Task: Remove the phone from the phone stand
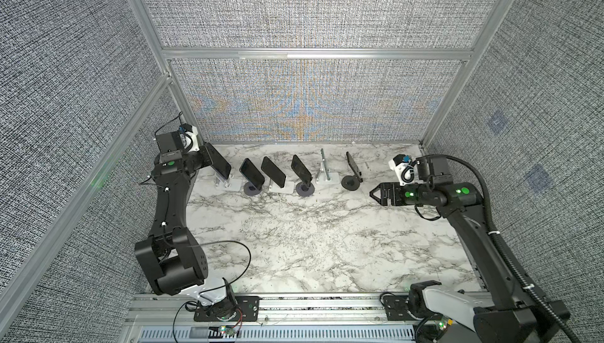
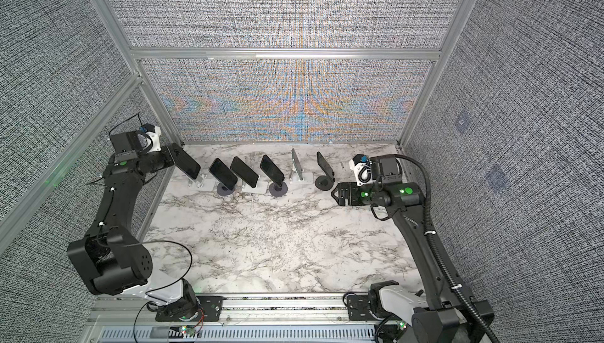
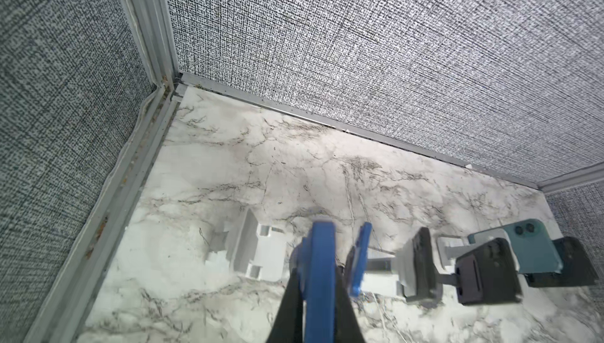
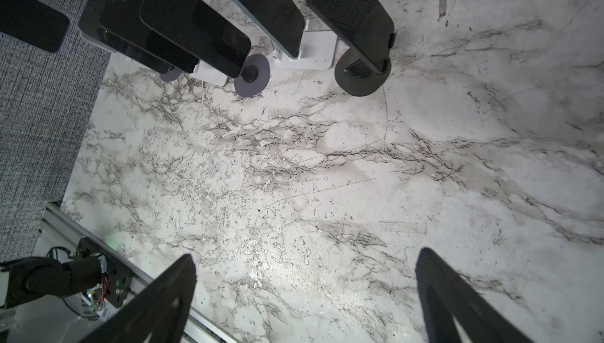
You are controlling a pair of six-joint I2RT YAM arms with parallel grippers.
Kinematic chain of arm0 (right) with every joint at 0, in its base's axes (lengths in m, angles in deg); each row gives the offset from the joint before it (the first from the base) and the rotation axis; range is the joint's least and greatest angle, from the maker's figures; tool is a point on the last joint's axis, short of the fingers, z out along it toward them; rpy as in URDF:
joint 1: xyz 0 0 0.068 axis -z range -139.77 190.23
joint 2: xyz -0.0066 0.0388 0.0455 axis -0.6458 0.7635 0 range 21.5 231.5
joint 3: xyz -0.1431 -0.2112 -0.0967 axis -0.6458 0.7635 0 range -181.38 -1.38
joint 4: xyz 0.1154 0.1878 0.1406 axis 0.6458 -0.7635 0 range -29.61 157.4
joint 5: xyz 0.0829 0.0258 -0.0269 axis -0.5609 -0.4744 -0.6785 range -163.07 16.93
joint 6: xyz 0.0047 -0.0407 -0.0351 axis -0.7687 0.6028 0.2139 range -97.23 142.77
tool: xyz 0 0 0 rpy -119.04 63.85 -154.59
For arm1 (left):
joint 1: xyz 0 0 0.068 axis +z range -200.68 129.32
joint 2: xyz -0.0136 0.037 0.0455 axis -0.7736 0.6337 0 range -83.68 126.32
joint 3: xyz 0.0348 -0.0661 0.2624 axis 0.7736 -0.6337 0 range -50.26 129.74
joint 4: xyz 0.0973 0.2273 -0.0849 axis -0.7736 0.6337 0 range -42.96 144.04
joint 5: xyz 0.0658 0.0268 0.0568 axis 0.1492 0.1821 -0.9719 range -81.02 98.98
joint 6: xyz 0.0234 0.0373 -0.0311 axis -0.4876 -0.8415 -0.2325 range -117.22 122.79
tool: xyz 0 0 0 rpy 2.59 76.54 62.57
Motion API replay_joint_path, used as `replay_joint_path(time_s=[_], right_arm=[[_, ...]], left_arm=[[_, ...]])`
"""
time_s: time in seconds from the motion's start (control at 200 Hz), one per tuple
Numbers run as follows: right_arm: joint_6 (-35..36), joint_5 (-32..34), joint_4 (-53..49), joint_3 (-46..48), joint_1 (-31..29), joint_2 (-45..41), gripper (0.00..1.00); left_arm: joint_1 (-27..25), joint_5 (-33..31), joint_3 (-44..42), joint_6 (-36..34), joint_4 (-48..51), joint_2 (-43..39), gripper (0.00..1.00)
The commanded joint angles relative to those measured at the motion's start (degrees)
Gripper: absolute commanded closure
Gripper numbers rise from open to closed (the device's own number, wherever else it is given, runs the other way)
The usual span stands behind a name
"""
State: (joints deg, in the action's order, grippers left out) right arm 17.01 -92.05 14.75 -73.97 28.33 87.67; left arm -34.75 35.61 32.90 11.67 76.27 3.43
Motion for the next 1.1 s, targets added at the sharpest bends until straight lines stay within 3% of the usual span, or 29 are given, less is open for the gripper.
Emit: replay_joint_path(time_s=[0.0, 0.14, 0.4, 0.575, 0.64, 0.87, 1.091], right_arm=[[2.92, 2.82, -2.73, -2.09, -3.06, 0.77, 0.06], [2.74, 4.78, -3.49, -4.36, -7.29, 2.25, 0.08], [3.24, 10.19, -3.99, -8.03, -16.24, 6.78, 0.1], [2.49, 10.43, -0.49, -8.94, -21.99, 9.53, 0.1], [1.66, 10.29, 1.65, -9.62, -24.35, 11.51, 0.15], [1.52, 8.89, 5.14, -15.47, -31.55, 21.16, 0.16], [0.25, 10.76, 10.63, -14.97, -34.85, 25.27, 0.03]], left_arm=[[-1.6, -1.27, 3.09, 0.2, 14.5, -2.72, 1.0], [-5.03, -2.11, 4.48, 0.22, 21.88, -7.72, 1.0], [-14.0, 8.3, 1.15, 4.82, 25.23, -10.69, 1.0], [-20.45, 15.55, -6.21, 10.83, 16.69, -10.19, 1.0], [-24.14, 18.36, -8.93, 13.29, 11.75, -8.72, 1.0], [-33.23, 23.13, -14.36, 23.56, -7.01, -1.62, 1.0], [-36.52, 26.25, -14.01, 26.02, -11.27, 3.33, 1.0]])
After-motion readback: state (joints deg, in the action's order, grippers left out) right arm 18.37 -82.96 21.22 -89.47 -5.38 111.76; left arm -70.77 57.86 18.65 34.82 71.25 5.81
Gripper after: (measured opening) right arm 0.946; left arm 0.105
